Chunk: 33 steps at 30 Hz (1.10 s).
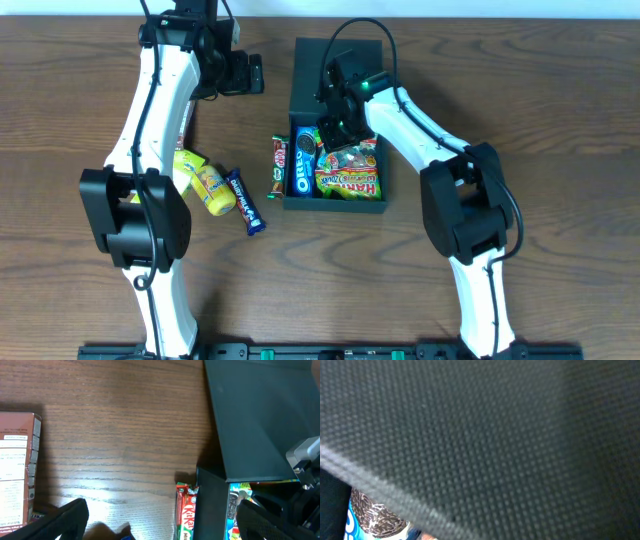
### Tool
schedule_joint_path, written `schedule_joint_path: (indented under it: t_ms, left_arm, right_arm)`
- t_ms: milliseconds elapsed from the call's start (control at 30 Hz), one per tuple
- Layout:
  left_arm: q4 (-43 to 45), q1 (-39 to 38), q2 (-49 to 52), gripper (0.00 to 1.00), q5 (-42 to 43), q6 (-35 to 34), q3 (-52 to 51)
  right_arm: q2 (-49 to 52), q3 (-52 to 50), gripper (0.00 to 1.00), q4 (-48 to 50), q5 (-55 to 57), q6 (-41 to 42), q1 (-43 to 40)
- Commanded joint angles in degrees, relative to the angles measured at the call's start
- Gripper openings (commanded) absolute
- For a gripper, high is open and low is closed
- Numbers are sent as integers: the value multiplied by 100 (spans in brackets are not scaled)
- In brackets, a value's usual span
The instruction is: Pack container
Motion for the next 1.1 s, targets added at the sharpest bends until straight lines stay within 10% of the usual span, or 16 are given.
schedule_joint_path:
  t_ms: [0, 367, 400, 433, 533, 1067]
  left_arm:
    - [7, 46, -131, 95, -57, 42, 153]
    - [-166, 46, -131, 95, -101, 197, 153]
    - [-188, 46, -131, 95, -219, 216, 153]
    - [-214, 46, -131, 96, -444, 260, 153]
    - [-256, 52, -131, 95, -822, 297, 153]
    - [-262, 160, -131, 95, -1384, 302, 153]
  right_arm:
    - [153, -50, 1, 42, -28, -22, 50]
    - [-1880, 387, 1, -28, 470, -52, -428]
    - [-2022, 387, 10, -35, 490, -146, -514]
    - [-2159, 387, 51, -57, 487, -240, -621]
    - [-2319, 387, 98, -111, 483, -240, -831]
    - [-2330, 380, 99, -184, 343, -420, -994]
